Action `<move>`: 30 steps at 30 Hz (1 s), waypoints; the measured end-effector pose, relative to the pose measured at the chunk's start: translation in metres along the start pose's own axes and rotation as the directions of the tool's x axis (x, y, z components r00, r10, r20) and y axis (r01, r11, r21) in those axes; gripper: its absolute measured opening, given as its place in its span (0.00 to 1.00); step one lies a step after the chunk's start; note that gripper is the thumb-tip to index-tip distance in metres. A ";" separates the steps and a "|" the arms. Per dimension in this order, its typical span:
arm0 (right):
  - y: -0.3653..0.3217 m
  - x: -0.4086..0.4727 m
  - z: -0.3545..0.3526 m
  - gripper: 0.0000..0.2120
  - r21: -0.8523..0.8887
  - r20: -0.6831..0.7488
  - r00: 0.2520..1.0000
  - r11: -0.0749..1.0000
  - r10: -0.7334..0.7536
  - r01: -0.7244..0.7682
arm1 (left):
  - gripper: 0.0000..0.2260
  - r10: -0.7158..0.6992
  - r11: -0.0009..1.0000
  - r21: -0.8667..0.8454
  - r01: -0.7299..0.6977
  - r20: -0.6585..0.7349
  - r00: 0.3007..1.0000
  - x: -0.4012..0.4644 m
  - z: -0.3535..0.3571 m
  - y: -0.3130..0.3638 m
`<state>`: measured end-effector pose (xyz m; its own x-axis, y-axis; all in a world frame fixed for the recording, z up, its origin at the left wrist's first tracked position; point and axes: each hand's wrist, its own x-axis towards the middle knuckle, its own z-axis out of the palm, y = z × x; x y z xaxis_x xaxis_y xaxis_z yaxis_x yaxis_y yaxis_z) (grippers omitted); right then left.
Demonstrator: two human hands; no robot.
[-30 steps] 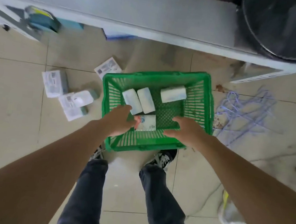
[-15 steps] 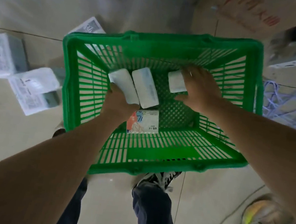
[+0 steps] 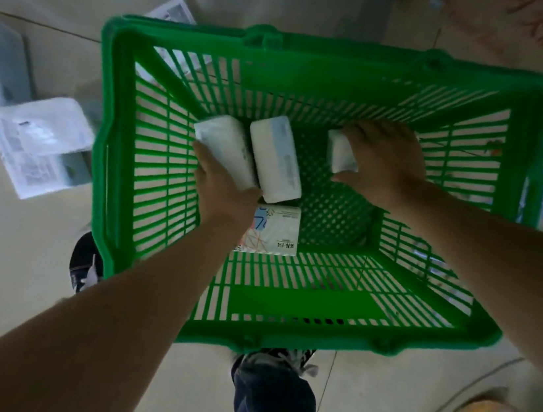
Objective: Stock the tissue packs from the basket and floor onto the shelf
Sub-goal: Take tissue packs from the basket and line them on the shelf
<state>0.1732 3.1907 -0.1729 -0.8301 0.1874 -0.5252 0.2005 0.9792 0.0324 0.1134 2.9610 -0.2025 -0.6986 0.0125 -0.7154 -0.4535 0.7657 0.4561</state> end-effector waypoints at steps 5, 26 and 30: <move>0.011 -0.017 -0.014 0.34 0.171 -0.109 0.989 0.982 0.104 -0.084 | 0.51 -0.011 1.000 0.007 0.011 0.026 1.000 -0.008 -0.034 0.003; -0.044 -0.099 -0.218 0.21 0.941 0.337 0.890 -0.115 0.306 -0.317 | 0.42 0.150 0.858 -0.489 0.159 0.534 0.832 -0.138 -0.237 0.124; -0.061 -0.117 -0.283 0.21 0.965 0.249 0.922 -0.158 0.297 -0.210 | 0.40 0.236 0.827 -0.548 0.125 0.541 0.807 -0.176 -0.286 0.156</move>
<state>0.1111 3.1312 0.1277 -0.5763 0.4438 -0.6863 0.6442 -0.2700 -0.7156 0.0074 2.8948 0.1458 -0.3716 0.5384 -0.7563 -0.7658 0.2828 0.5775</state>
